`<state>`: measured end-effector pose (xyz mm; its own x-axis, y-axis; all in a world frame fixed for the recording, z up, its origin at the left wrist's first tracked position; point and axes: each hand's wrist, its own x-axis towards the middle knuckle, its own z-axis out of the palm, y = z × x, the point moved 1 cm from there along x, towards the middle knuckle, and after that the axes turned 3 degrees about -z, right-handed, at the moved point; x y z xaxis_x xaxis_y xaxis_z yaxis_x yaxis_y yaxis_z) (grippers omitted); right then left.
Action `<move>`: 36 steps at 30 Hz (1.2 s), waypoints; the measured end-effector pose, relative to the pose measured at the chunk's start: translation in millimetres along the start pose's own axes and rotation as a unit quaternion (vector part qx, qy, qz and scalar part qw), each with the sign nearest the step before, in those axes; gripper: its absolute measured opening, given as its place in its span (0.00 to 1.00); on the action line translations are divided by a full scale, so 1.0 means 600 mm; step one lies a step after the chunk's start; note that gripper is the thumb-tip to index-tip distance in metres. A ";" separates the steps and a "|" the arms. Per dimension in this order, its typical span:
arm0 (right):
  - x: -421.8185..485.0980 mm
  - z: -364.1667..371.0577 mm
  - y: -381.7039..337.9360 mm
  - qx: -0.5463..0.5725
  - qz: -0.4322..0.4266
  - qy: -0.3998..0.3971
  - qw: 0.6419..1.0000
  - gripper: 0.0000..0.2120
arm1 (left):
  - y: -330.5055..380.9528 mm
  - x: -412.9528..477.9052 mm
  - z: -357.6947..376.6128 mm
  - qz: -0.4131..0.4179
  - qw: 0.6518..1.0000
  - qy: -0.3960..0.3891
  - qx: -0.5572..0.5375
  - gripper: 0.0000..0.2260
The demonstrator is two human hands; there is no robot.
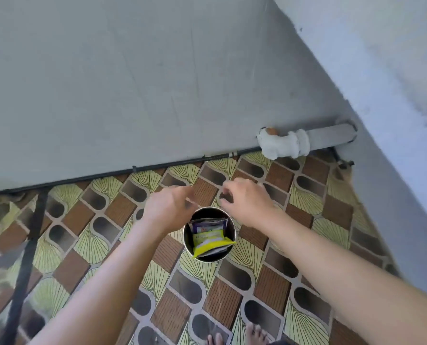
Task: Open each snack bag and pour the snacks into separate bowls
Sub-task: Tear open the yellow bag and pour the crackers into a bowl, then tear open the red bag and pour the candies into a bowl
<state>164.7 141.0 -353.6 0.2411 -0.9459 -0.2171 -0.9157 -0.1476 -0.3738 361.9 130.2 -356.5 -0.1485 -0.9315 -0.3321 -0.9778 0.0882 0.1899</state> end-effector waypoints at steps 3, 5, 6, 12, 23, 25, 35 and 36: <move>-0.046 -0.157 -0.061 -0.023 -0.002 0.035 0.999 0.10 | 0.041 -0.064 -0.161 0.010 1.000 0.025 -0.002 0.13; -0.085 -0.262 -0.097 -0.046 -0.011 0.080 0.996 0.13 | 0.071 -0.110 -0.271 0.024 0.998 0.062 0.000 0.18; -0.104 -0.312 -0.111 -0.057 -0.015 0.106 0.993 0.13 | 0.087 -0.129 -0.322 0.037 0.996 0.082 0.000 0.19; -0.242 -0.549 -0.134 -0.095 0.010 0.236 0.967 0.20 | 0.228 -0.223 -0.546 0.146 0.971 0.190 0.003 0.19; -0.641 -0.730 0.045 -0.155 0.228 0.390 0.879 0.17 | 0.671 -0.371 -0.603 0.397 0.888 0.232 -0.004 0.15; -0.735 -0.732 0.092 -0.168 0.280 0.395 0.859 0.17 | 0.763 -0.413 -0.579 0.443 0.868 0.224 -0.013 0.14; -1.172 -0.712 0.267 -0.194 0.491 0.393 0.753 0.14 | 1.141 -0.652 -0.411 0.615 0.766 0.176 -0.061 0.13; -1.205 -0.705 0.280 -0.196 0.506 0.391 0.743 0.14 | 1.168 -0.674 -0.392 0.626 0.758 0.172 -0.065 0.13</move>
<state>-299.7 678.1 121.9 -0.7560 -0.4852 0.4394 -0.5606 0.8265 -0.0518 -228.6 485.6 127.9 -0.8785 -0.1849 0.4404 -0.0756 0.9643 0.2540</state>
